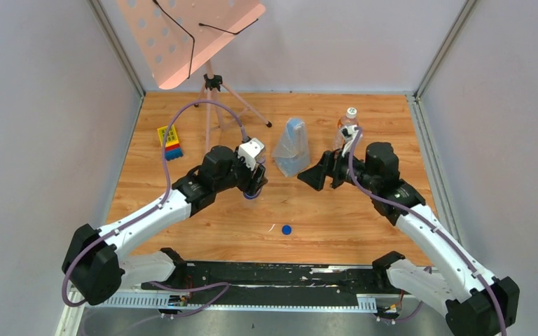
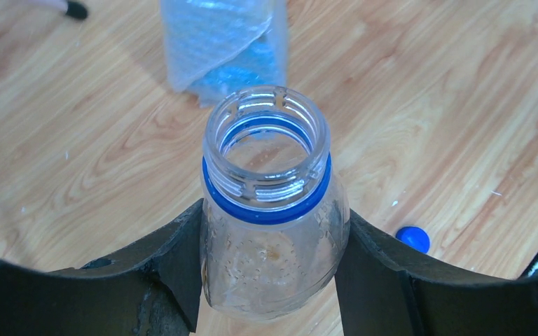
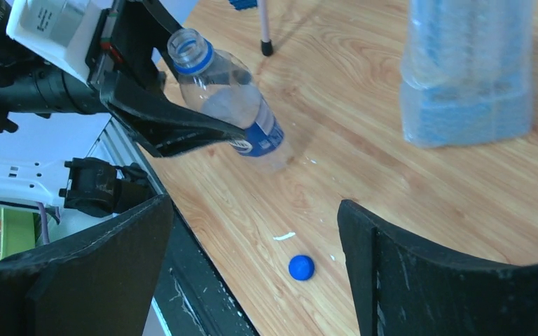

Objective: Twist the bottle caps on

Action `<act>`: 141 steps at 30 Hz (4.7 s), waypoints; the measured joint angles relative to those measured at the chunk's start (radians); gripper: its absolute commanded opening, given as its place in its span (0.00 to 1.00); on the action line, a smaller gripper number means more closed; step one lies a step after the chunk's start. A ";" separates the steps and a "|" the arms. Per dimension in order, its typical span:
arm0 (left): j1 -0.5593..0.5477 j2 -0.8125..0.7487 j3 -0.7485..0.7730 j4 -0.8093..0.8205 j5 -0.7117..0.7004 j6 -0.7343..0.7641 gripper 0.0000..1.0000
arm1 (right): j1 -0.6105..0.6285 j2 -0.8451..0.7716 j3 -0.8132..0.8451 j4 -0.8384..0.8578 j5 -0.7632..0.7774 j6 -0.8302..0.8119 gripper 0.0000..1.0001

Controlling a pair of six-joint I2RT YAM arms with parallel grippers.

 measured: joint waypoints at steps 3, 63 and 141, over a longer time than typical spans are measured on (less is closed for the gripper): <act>0.000 -0.029 -0.038 0.075 0.068 0.032 0.53 | 0.067 0.049 0.032 0.039 0.038 -0.007 0.84; -0.029 0.047 -0.367 0.784 0.240 0.058 0.76 | 0.278 0.333 0.195 0.201 0.204 -0.016 0.00; -0.035 -0.648 -0.187 0.079 -0.191 0.024 0.51 | 0.617 0.822 0.380 -0.561 0.525 -0.016 0.51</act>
